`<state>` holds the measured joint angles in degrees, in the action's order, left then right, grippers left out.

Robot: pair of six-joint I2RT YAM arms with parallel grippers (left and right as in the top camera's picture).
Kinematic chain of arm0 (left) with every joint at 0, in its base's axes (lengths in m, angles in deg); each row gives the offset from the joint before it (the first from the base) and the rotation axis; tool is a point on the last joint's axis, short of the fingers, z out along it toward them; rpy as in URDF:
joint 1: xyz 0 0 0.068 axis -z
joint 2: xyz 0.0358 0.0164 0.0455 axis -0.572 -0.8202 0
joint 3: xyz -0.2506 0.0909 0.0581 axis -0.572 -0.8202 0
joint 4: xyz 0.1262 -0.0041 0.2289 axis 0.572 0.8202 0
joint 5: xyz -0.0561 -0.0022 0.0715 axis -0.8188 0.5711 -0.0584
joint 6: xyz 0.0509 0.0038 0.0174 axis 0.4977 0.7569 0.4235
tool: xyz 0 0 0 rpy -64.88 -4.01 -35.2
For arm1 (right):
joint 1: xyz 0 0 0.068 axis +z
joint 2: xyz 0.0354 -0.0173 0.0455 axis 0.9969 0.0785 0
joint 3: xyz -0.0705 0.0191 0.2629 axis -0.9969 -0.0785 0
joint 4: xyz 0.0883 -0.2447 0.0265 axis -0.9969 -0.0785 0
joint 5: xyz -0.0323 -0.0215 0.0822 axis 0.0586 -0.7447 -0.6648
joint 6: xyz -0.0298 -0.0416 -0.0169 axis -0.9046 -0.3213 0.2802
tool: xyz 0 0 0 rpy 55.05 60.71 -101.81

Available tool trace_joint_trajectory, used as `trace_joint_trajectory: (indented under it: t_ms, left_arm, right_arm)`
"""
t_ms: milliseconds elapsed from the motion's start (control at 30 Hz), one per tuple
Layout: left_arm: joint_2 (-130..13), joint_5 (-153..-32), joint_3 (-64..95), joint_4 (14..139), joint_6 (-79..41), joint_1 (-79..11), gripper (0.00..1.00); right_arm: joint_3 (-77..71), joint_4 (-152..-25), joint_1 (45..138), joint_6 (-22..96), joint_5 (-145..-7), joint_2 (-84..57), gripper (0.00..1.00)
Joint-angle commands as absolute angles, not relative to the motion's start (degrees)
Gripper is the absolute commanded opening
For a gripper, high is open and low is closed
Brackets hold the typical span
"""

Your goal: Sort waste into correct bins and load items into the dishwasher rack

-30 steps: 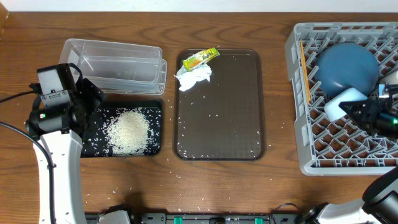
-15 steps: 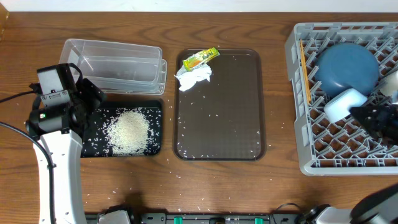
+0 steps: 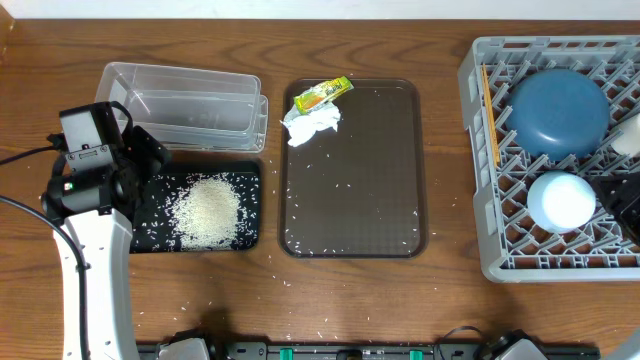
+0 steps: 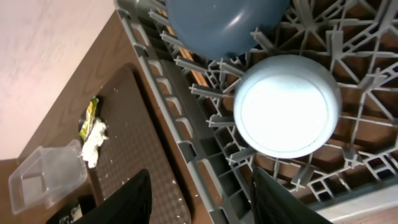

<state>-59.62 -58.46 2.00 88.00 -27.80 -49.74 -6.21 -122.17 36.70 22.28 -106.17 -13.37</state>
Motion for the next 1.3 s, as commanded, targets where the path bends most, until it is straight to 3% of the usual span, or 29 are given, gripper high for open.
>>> trace_joint_trajectory:
  t_ms: [0, 167, 233, 333, 433, 567, 767, 1133, 1200, 1267]
  left_arm:
    - [-59.99, -57.33, 2.64, 87.95, -27.86, -49.98, 0.98]
    - [-59.99, -57.33, 2.64, 87.95, -27.86, -49.98, 0.98]
    - [-59.99, -57.33, 2.64, 87.95, -27.86, -49.98, 0.98]
    - [-59.99, -57.33, 2.64, 87.95, -27.86, -49.98, 0.98]
    - [-59.99, -57.33, 2.64, 87.95, -27.86, -49.98, 0.98]
    - [-59.99, -57.33, 2.64, 87.95, -27.86, -49.98, 0.98]
    - [-59.99, -57.33, 2.64, 87.95, -27.86, -49.98, 0.98]
    - [-59.99, -57.33, 2.64, 87.95, -27.86, -49.98, 0.98]
    - [-59.99, -57.33, 2.64, 87.95, -27.86, -49.98, 0.98]
    - [-59.99, -57.33, 2.64, 87.95, -27.86, -49.98, 0.98]
  right_arm:
    - [-5.88, -122.02, 38.39, 24.29, -104.55, -14.05, 0.47]
    - [-5.88, -121.47, 44.07, 24.42, -104.39, -14.05, 0.43]
    - [-5.88, -120.86, 48.14, 23.39, -104.42, -14.05, 0.48]
    - [-5.88, -119.4, 56.77, 21.99, -104.35, -14.05, 0.65]
    - [-5.88, -115.31, 67.39, 22.15, -102.82, -13.76, 0.69]
    - [-5.88, -106.37, 82.76, 32.16, -89.44, -11.55, 0.73]
    - [-2.23, -101.76, 96.53, 36.42, -84.9, -2.75, 0.75]
    - [19.54, -114.28, 104.24, 34.3, -84.66, 20.66, 0.76]
    - [20.31, -113.34, 104.29, 34.28, -84.68, 21.23, 0.82]
    - [20.31, -111.81, 104.26, 34.28, -84.68, 21.19, 0.97]
